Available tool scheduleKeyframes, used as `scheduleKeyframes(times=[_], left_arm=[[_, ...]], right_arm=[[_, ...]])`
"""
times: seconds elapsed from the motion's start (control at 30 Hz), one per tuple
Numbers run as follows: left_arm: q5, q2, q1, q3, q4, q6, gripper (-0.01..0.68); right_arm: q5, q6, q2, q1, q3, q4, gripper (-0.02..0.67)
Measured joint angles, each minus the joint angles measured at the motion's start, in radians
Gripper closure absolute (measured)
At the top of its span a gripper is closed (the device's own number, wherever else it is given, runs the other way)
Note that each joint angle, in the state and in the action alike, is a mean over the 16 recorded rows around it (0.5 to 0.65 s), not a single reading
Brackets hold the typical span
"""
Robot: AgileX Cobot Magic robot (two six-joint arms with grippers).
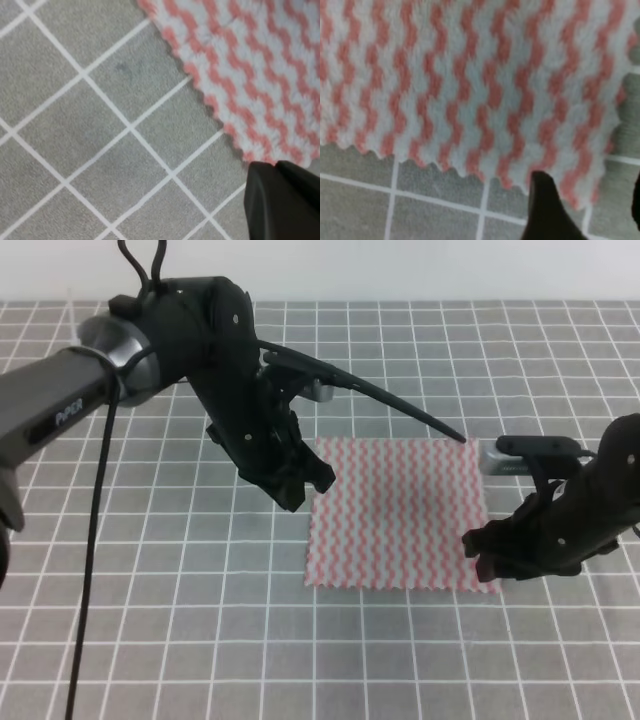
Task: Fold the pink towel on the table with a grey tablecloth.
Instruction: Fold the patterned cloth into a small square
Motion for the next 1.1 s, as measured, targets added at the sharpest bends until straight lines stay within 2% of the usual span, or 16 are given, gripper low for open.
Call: scheduleKeyframes(times=[0.1, 0.47, 0.57, 0.77, 1.1], left_arm=[[0.016, 0.000, 0.000, 0.000, -0.003, 0.010, 0.608], [0.034, 0.012, 0.000, -0.001, -0.017, 0.023, 0.350], [0.028, 0.016, 0.000, -0.002, -0.018, 0.019, 0.306], [0.014, 0.025, 0.000, -0.004, -0.012, 0.013, 0.294], [0.003, 0.026, 0.000, -0.005, 0.011, 0.051, 0.292]], right_arm=[[-0.008, -0.005, 0.012, 0.002, 0.000, 0.012, 0.315], [-0.022, -0.027, 0.051, 0.004, 0.000, 0.051, 0.319], [-0.023, -0.029, 0.061, 0.004, -0.001, 0.060, 0.324], [-0.025, -0.036, 0.076, 0.004, -0.013, 0.076, 0.374], [-0.002, -0.050, 0.086, 0.005, -0.084, 0.095, 0.571]])
